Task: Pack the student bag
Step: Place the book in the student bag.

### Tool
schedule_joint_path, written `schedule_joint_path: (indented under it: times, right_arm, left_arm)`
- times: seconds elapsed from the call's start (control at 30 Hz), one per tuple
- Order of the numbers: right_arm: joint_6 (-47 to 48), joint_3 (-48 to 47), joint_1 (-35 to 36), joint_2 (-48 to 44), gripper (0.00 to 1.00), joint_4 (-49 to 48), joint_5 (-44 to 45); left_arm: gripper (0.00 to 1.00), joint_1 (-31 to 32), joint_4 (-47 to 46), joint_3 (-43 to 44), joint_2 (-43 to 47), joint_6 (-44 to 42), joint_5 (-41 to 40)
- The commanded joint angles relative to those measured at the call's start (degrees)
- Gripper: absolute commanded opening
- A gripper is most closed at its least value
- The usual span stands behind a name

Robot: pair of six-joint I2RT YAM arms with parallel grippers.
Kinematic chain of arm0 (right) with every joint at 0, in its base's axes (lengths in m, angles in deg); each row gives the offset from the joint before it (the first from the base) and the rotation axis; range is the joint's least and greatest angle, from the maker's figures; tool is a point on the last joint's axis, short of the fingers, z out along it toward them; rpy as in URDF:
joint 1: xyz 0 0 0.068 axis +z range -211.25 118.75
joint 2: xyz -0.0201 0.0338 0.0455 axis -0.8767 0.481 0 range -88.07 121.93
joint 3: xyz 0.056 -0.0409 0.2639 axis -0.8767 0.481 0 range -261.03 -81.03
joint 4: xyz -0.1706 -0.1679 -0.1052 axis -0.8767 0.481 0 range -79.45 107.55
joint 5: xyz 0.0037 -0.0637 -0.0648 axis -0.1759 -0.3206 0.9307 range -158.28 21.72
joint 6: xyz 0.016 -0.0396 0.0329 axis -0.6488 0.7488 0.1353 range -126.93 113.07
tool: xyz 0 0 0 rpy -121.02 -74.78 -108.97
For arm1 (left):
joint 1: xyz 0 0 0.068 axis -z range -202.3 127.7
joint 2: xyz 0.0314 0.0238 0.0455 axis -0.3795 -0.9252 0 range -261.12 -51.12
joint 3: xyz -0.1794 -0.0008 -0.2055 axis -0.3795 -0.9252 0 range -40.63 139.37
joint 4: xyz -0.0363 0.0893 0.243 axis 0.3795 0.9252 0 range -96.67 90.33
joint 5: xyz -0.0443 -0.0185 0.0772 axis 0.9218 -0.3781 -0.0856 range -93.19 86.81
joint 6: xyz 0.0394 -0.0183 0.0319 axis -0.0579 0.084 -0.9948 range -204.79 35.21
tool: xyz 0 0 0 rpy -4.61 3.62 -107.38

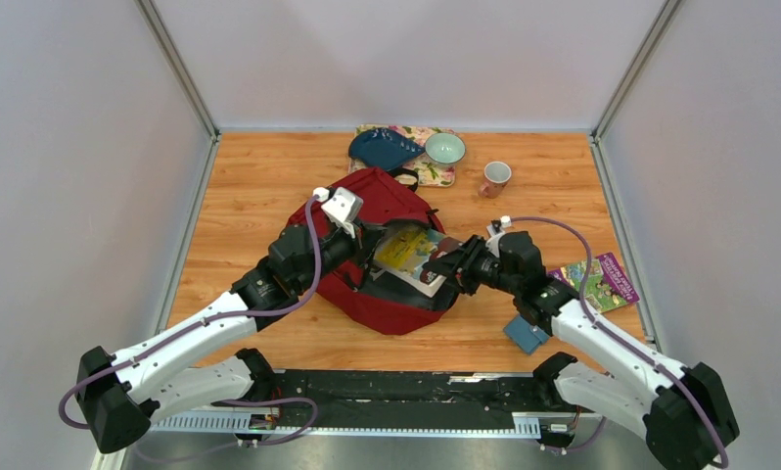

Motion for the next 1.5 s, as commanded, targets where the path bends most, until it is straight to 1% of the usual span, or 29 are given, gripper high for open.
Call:
schedule_joint_path:
  times: [0.0, 0.1, 0.17, 0.23, 0.27, 0.33, 0.37, 0.43, 0.47, 0.53, 0.6, 0.67, 0.7, 0.73, 0.8, 0.83, 0.93, 1.0, 1.07, 1.17, 1.23, 1.3, 1.37, 1.4, 1.43, 1.47]
  right_arm:
    - [-3.6, -2.9, 0.9, 5.3, 0.0, -18.7, -1.3]
    - [-4.8, -2.2, 1.8, 9.9, 0.0, -22.8, 0.9]
    - [-5.7, -1.7, 3.2, 13.9, 0.0, -28.0, 2.4]
    - [-5.9, -2.1, 4.8, 17.1, 0.0, -32.9, 4.1]
    - [-6.0, -3.4, 5.4, 20.7, 0.0, -33.7, 4.4]
    - [-6.4, -4.3, 7.4, 24.3, 0.0, -36.9, 6.2]
    - [-6.9, -4.6, 8.3, 27.2, 0.0, -37.6, 7.4]
    - [-7.4, -5.9, 10.2, 30.1, 0.0, -39.6, 12.0]
    - [-7.2, -6.8, 10.8, 33.3, 0.0, -39.8, 13.2]
    - [-7.1, -10.5, 12.2, 36.6, 0.0, -39.6, 15.8]
    - [-8.1, -13.1, 12.8, 41.8, 0.0, -39.9, 17.8]
    - [-9.2, -15.8, 13.5, 46.4, 0.0, -42.0, 19.6]
    - [-9.2, -16.6, 13.7, 47.6, 0.0, -42.1, 23.2]
    - [-9.1, -17.5, 14.1, 48.6, 0.01, -40.9, 24.7]
    - [-8.9, -19.2, 14.2, 50.8, 0.07, -39.3, 26.6]
    - [-8.6, -19.1, 14.2, 51.2, 0.08, -38.9, 26.7]
    - [-7.1, -16.5, 14.5, 49.8, 0.11, -35.5, 30.2]
    - [-6.8, -13.7, 14.4, 48.7, 0.13, -35.4, 33.5]
    - [-6.3, -13.0, 13.9, 49.2, 0.15, -36.4, 34.2]
    - [-5.3, -15.4, 13.7, 51.6, 0.25, -35.1, 31.2]
    - [-4.2, -15.6, 13.6, 52.0, 0.41, -35.8, 29.1]
    - [-1.5, -14.4, 13.0, 50.5, 0.52, -37.3, 27.4]
    - [0.8, -12.4, 12.1, 47.1, 0.62, -35.7, 26.8]
    - [1.9, -12.0, 11.9, 45.7, 0.84, -34.0, 27.2]
    - [2.6, -11.5, 11.6, 44.1, 0.87, -29.0, 27.7]
    - [3.6, -11.3, 11.5, 41.4, 0.87, -27.1, 28.2]
  left_arm:
    - [0.0, 0.2, -6.9, 3.5, 1.6, -1.2, 2.5]
    - [0.0, 0.2, -6.9, 3.5, 1.7, -1.2, 2.7]
    - [0.0, 0.2, -7.0, 3.5, 1.6, -1.2, 3.2]
    - [0.0, 0.2, -7.1, 3.4, 1.4, -0.7, 3.2]
    - [0.0, 0.2, -7.1, 3.4, 1.3, -0.5, 3.2]
    - [0.0, 0.2, -6.5, 3.4, 1.0, -0.1, 3.2]
    - [0.0, 0.2, -6.4, 3.3, 1.1, 0.1, 3.2]
    - [0.0, 0.2, -6.0, 3.0, 1.4, 0.6, 3.1]
    - [0.0, 0.2, -5.9, 2.9, 1.6, 0.9, 2.8]
    - [0.0, 0.2, -5.5, 2.6, 1.9, 1.3, 2.2]
    - [0.0, 0.2, -5.0, 2.4, 2.0, 1.8, 1.9]
    - [0.0, 0.2, -4.7, 2.1, 2.4, 2.1, 1.7]
    - [0.0, 0.2, -4.5, 2.1, 2.4, 2.2, 1.7]
    - [0.0, 0.2, -4.3, 2.0, 2.6, 2.3, 1.5]
    - [0.0, 0.2, -4.0, 1.9, 2.8, 2.5, 1.6]
    - [0.0, 0.2, -3.7, 1.9, 2.9, 2.6, 1.6]
    - [0.0, 0.2, -3.6, 1.2, 3.1, 2.9, 1.7]
    - [0.0, 0.2, -4.3, 0.5, 3.2, 3.3, 1.7]
    - [0.0, 0.2, -5.0, -0.2, 3.2, 4.1, 2.3]
    - [0.0, 0.2, -4.9, -0.2, 3.0, 4.8, 3.1]
    - [0.0, 0.2, -4.5, -0.1, 3.0, 4.7, 3.1]
    - [0.0, 0.2, -4.2, -0.2, 3.2, 4.6, 3.0]
    - [0.0, 0.2, -4.2, -0.5, 3.3, 4.6, 2.9]
    - [0.0, 0.2, -4.2, -0.6, 3.4, 4.6, 2.8]
    - [0.0, 0.2, -4.2, -0.9, 3.5, 4.5, 2.8]
    - [0.0, 0.2, -4.4, -1.0, 3.4, 4.5, 2.7]
